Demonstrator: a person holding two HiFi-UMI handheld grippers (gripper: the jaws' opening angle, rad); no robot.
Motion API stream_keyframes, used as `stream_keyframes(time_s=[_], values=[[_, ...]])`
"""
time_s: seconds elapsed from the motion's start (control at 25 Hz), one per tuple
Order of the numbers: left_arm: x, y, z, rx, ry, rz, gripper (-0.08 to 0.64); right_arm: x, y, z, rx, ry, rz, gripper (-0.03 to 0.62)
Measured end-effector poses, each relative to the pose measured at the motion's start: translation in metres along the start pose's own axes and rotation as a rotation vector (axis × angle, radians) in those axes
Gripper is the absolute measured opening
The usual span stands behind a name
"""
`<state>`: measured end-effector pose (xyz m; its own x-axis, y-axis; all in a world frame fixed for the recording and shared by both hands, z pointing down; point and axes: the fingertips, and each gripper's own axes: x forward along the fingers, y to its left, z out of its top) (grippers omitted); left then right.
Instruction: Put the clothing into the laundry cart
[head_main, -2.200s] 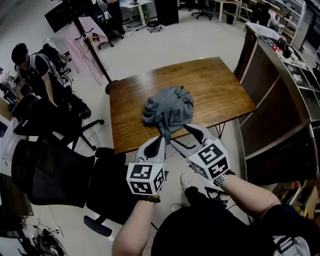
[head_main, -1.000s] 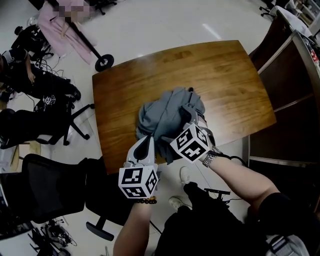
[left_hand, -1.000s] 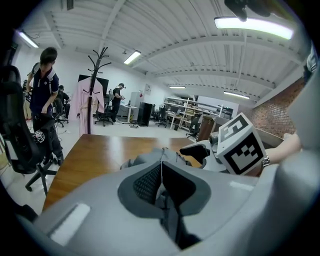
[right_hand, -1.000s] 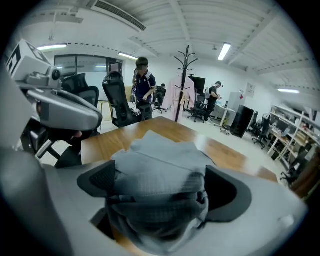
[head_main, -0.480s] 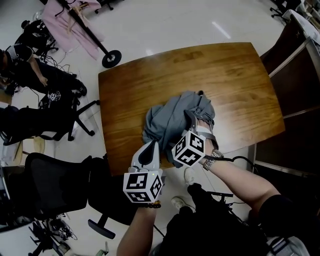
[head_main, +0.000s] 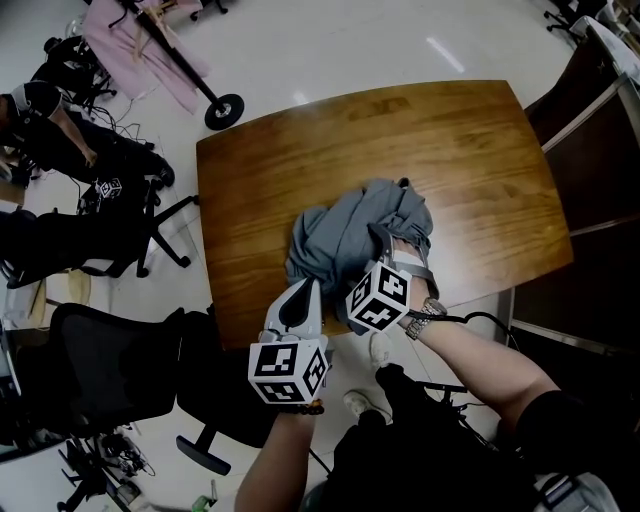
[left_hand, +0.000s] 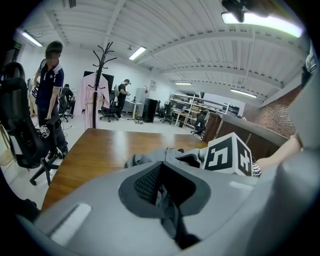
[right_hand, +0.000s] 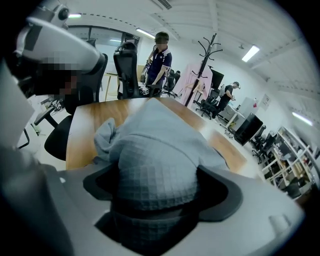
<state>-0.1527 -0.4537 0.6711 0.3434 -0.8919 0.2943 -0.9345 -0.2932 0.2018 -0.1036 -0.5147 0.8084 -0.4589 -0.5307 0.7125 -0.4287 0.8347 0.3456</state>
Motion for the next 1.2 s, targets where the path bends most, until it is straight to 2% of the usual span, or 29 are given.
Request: stream_keyframes(time_s=[0.16,0.28,0.36,0.8,1.2], values=[[-0.001,0.0,-0.003,0.0,-0.006,0.002,0.003,-0.004,0.0,0.0,0.004,-0.021,-0.003,0.341],[-0.003,-0.005,0.0,0.005,-0.011,0.002,0.003,-0.017,-0.003,0.006,0.029,-0.062,-0.01,0.224],[-0.006,-0.007,0.003,0.006,-0.015,0.002,0.003,-0.027,-0.007,0.01,0.043,-0.088,-0.017,0.186],[-0.019,-0.032,0.022,0.026,-0.042,-0.017,0.003,-0.096,-0.036,0.031,0.113,-0.23,-0.117,0.156],[-0.063,-0.086,0.067,0.073,-0.094,-0.113,0.003,-0.207,-0.048,0.054,0.17,-0.288,-0.24,0.155]])
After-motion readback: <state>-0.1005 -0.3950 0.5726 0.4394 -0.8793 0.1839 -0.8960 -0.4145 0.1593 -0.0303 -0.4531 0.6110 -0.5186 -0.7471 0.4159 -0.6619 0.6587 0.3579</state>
